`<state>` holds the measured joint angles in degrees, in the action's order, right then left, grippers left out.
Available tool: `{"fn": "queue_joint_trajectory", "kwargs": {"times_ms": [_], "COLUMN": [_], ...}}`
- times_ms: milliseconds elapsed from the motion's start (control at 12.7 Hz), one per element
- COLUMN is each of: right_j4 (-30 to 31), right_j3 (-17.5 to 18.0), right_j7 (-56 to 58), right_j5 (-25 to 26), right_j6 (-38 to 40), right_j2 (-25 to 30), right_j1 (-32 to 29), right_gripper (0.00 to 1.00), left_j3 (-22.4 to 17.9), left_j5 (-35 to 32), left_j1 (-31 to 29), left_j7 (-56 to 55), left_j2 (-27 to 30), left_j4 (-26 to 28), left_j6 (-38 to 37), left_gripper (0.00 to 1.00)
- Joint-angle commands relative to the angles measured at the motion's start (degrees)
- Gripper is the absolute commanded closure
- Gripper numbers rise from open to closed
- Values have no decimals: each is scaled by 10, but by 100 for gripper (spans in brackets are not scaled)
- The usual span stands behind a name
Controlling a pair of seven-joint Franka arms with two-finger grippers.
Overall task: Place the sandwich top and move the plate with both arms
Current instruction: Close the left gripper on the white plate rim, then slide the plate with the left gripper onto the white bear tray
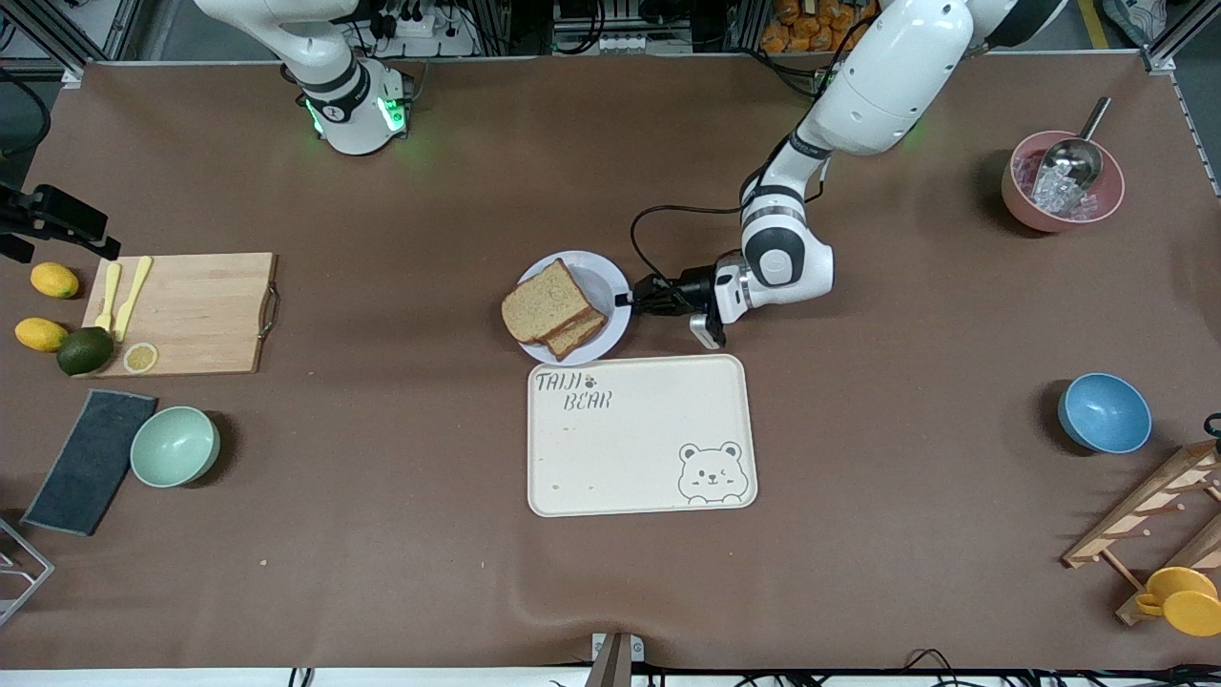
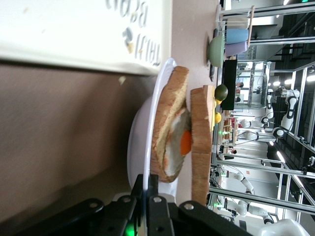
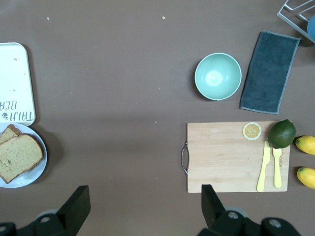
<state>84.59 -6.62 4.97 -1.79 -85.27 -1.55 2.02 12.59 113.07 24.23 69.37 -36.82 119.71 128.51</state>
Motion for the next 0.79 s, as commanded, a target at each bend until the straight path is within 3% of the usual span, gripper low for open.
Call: {"fn": "queue_joint_trajectory", "kwargs": {"times_ms": [0, 393, 707], "right_j4": [-3, -2, -3], "right_j3": [1, 4, 4], "right_j7": [-8, -8, -8], "right_j5": [-8, -2, -2], "right_j6": [2, -8, -12], "right_j2": [7, 6, 6], "right_j1": [-14, -20, -21], "right_gripper": [0, 0, 0], "left_j3": [3, 31, 31], "left_j5": [20, 20, 18], "left_j1": [-3, -58, -115], "left_j7": [9, -31, -34], "left_j2": [46, 101, 105], "left_j4": [12, 19, 14], "left_j6": [7, 4, -5], "left_gripper": [100, 100, 100]}}
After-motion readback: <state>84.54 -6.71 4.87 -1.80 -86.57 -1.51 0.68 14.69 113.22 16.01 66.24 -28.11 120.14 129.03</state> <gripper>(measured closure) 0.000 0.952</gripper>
